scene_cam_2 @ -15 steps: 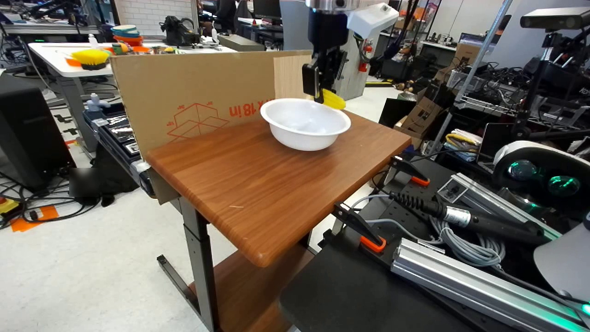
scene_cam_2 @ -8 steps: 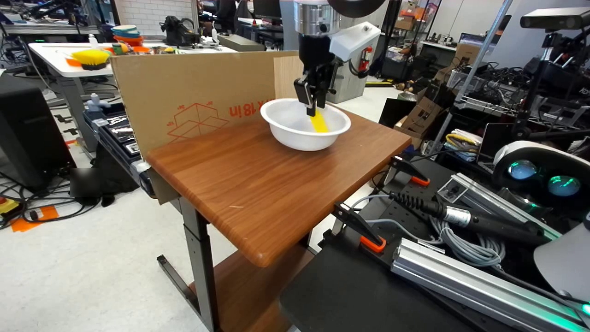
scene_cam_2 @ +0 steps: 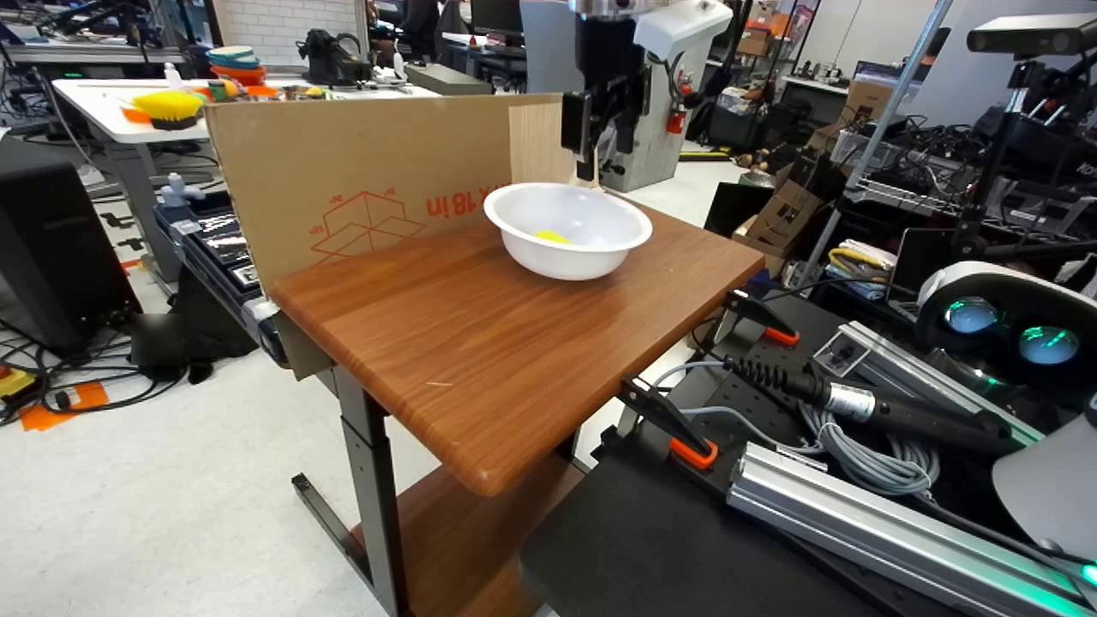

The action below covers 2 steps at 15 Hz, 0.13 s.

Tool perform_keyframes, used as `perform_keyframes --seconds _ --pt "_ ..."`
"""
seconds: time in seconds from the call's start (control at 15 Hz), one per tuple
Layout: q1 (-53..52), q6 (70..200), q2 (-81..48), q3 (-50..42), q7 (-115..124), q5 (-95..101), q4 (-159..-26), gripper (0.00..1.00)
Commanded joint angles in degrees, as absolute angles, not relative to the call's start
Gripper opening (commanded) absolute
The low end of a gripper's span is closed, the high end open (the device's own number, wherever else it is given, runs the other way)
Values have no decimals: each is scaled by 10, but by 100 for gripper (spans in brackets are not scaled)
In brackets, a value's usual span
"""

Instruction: Put the corn toy in the bowl

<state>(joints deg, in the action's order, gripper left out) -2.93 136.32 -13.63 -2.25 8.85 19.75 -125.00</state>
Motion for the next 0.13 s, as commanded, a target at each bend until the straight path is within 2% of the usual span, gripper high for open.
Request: perform_keyframes --seconds 0.0,0.07 --pt "-30 1362 -134 -23 88 197 -1250 100" --pt "-31 1362 -137 -23 88 197 -1250 100"
